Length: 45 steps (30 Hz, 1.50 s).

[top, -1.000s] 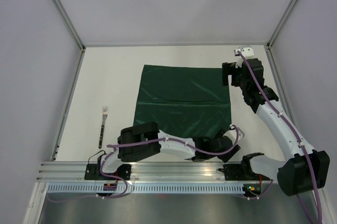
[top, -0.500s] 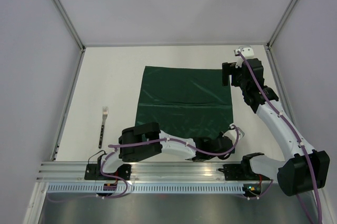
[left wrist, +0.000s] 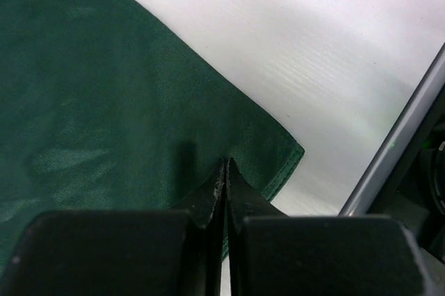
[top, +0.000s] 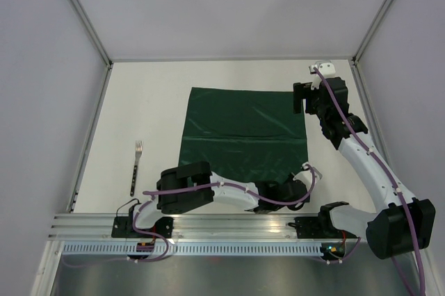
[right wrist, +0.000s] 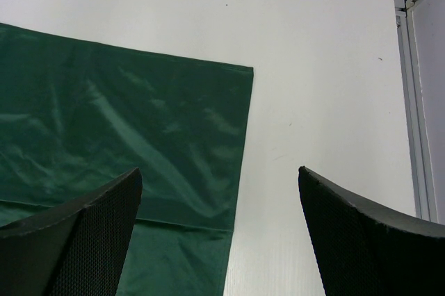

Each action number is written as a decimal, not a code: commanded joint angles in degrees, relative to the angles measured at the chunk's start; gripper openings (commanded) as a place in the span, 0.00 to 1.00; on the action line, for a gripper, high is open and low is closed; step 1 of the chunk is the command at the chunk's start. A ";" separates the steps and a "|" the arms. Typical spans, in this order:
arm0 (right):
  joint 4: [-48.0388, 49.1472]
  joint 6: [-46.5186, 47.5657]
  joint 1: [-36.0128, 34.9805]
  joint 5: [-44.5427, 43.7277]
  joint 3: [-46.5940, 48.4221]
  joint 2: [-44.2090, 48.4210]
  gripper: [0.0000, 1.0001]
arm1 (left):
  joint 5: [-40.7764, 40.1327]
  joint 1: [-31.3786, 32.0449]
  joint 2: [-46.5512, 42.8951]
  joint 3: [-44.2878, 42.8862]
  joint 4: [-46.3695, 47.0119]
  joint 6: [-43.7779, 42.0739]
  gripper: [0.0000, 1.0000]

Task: Fold the napkin, place the utensils inside, and roll it up
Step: Fold the napkin

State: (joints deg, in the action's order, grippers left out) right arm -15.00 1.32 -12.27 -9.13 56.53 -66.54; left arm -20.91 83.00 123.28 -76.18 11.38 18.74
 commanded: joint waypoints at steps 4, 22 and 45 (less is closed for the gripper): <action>-0.03 0.70 -0.21 -1.07 -0.11 0.45 0.98 | -1.59 -2.14 -0.59 -1.08 -1.79 0.42 0.02; -0.20 0.96 -0.21 -0.89 -0.20 0.36 0.98 | 3.95 -1.79 -5.86 4.99 6.19 -5.91 0.29; -0.20 1.05 -0.21 -1.16 -0.20 0.62 0.98 | 7.46 1.20 1.96 -0.10 13.76 -12.68 0.65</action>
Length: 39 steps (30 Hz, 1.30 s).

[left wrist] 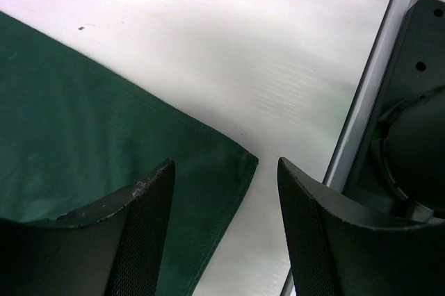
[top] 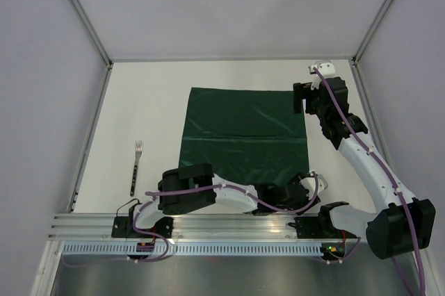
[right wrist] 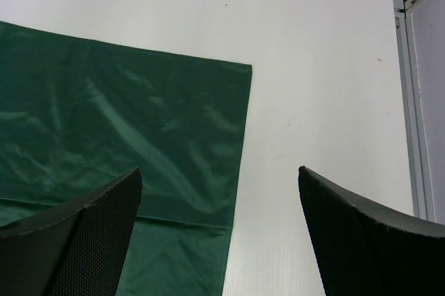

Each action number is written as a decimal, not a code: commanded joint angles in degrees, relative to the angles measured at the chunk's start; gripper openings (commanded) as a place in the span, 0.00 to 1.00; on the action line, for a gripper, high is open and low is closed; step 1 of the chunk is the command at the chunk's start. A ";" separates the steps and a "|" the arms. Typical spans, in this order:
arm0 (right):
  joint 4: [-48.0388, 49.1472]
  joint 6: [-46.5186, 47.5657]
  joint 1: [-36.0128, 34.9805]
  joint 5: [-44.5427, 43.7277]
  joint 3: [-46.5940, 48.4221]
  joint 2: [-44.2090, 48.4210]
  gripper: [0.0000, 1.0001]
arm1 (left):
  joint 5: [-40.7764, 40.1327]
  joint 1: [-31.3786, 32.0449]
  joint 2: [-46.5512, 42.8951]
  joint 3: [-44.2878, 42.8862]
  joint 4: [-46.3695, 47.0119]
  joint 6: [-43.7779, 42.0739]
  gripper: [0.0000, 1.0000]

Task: Fold the napkin, place the utensils inside, and roll it up
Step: Fold the napkin

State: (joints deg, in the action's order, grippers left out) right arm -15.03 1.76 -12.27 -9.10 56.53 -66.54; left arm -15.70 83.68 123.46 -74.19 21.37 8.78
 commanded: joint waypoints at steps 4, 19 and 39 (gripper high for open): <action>0.00 0.70 -0.21 -1.36 -0.20 0.80 0.98 | 1.55 0.70 3.28 -2.45 3.07 -2.62 0.63; -0.09 0.79 -0.21 -1.44 -0.20 0.54 0.98 | -2.75 0.78 3.54 -1.48 2.63 -2.36 0.22; 0.35 0.70 -0.21 -2.15 -0.55 1.42 0.98 | 8.49 -3.69 -8.84 3.97 6.32 8.97 0.02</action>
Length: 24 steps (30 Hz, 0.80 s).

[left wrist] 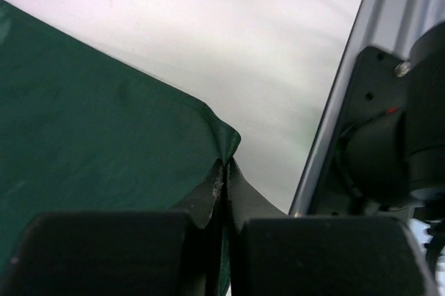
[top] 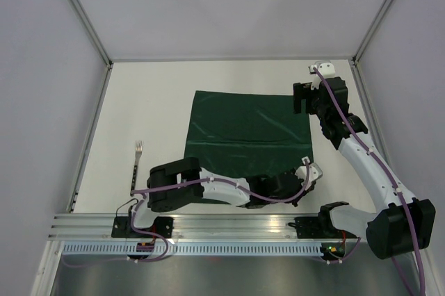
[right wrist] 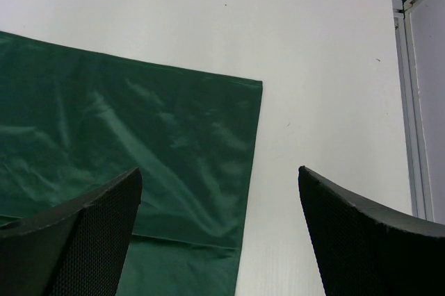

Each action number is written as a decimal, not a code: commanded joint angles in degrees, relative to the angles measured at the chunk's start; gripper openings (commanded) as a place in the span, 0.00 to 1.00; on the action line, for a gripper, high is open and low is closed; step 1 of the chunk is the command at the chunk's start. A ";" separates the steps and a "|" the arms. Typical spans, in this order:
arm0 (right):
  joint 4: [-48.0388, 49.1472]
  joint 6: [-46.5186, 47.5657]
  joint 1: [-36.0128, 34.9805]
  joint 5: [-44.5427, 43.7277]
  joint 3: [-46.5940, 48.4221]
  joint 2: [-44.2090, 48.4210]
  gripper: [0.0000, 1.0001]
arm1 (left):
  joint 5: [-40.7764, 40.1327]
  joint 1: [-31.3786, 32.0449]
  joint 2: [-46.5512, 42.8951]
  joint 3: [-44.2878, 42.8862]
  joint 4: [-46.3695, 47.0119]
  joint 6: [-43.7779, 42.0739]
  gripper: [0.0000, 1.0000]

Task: Fold the napkin, place the utensils inside, and roll it up
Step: Fold the napkin

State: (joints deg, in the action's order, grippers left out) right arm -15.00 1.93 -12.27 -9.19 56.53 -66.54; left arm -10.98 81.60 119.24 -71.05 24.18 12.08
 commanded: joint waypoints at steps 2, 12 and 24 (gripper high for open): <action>0.41 0.53 -0.12 -2.06 -0.55 1.42 0.98 | 5.52 -3.98 -6.73 2.40 4.29 9.18 0.02; 0.94 0.70 -0.30 -2.23 -0.99 2.56 0.98 | 14.23 -20.15 -13.77 11.45 6.23 26.06 0.02; 1.12 0.88 -0.21 -2.15 -1.16 2.91 0.98 | 16.96 -37.91 -18.52 11.90 -3.70 29.41 0.02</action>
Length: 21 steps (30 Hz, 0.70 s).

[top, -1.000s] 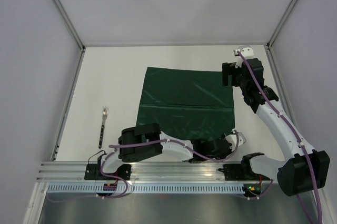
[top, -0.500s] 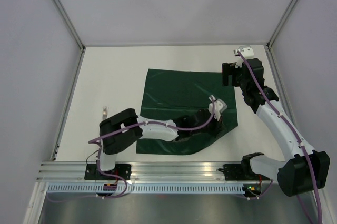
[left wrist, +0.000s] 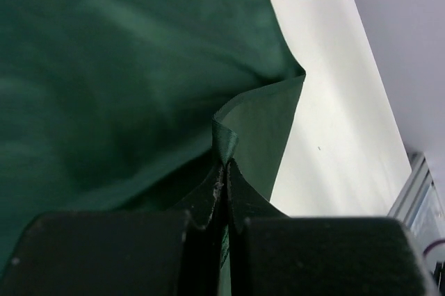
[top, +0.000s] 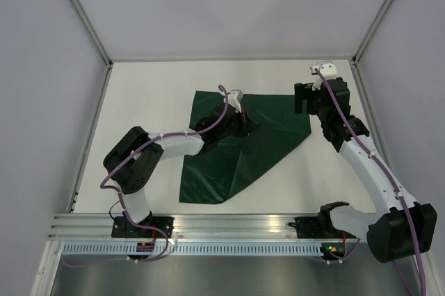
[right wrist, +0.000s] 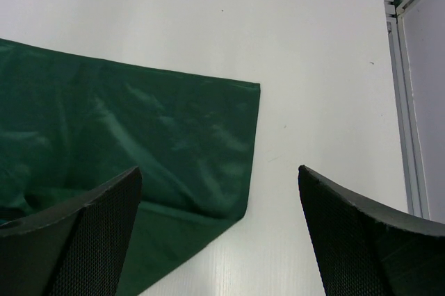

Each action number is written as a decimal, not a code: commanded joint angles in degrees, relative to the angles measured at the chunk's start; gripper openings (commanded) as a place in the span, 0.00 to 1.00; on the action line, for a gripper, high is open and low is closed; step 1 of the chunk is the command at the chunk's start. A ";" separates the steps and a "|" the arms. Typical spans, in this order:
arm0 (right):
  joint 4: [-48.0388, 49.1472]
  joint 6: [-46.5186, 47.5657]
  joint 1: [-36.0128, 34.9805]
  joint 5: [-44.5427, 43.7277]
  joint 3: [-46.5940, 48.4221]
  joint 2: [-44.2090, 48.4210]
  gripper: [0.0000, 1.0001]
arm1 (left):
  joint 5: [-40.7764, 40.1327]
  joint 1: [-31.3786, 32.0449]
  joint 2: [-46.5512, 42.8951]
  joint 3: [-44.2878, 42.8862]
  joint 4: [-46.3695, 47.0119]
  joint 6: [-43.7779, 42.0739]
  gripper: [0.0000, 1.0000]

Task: Fold the napkin, place the utensils inside, and roll it up
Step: Fold the napkin

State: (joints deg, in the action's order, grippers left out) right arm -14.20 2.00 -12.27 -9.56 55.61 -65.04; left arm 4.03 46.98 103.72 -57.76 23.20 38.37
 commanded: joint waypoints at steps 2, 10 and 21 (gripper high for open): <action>0.40 0.81 -0.21 -1.86 -0.33 1.49 0.98 | 2.73 -6.27 -3.35 -1.57 -3.95 3.20 0.02; 0.49 0.90 -0.21 -1.34 -0.51 1.67 0.98 | 4.14 -13.58 -2.30 -5.78 -9.93 0.48 0.02; 0.40 0.99 -0.21 -1.25 -0.59 1.84 0.98 | 8.80 -21.75 -0.45 -8.60 -12.39 0.48 0.02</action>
State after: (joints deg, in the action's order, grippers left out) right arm -14.17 2.39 -12.27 -9.56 55.33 -64.53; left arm 10.00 26.52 102.80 -63.29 11.75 38.94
